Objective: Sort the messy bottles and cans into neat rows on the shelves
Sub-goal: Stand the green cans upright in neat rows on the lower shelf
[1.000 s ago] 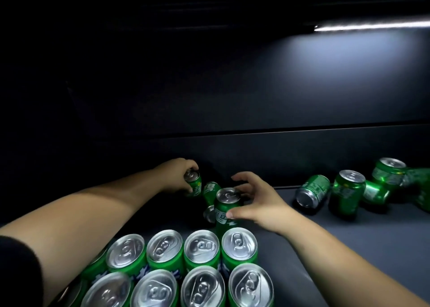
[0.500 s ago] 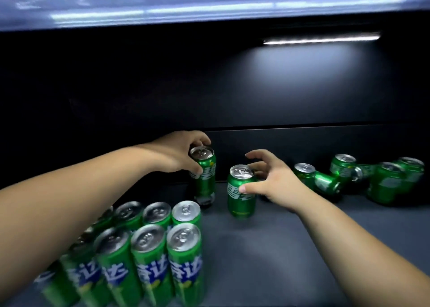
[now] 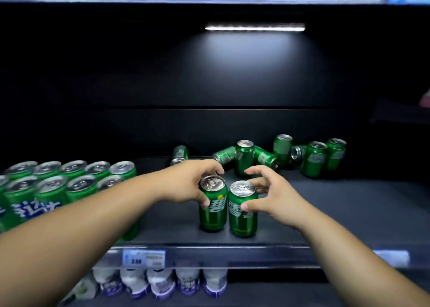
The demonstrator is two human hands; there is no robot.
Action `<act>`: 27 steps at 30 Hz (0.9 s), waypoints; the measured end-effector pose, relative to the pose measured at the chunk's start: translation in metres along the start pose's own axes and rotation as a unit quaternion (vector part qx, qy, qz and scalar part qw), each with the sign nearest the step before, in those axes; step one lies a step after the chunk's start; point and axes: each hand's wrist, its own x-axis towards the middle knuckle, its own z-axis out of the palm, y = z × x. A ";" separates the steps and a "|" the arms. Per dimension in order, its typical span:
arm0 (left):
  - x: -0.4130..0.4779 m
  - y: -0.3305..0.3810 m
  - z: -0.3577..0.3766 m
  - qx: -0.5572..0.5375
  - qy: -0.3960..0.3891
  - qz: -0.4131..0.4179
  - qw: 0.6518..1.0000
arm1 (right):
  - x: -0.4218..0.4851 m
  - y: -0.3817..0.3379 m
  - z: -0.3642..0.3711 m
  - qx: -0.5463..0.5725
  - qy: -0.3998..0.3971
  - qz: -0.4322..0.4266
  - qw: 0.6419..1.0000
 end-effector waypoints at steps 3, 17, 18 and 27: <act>-0.006 0.003 0.023 -0.049 0.001 -0.012 0.999 | -0.014 0.013 -0.006 0.007 0.003 0.001 1.000; -0.024 -0.003 0.109 -0.256 0.155 -0.074 0.951 | -0.035 0.047 0.035 -0.017 0.035 -0.018 0.999; -0.023 -0.002 0.116 -0.262 0.167 -0.078 0.947 | -0.036 0.049 0.039 -0.021 0.047 -0.019 0.999; -0.028 -0.001 0.131 -0.241 0.215 -0.069 0.944 | -0.043 0.060 0.043 -0.069 0.101 -0.054 0.991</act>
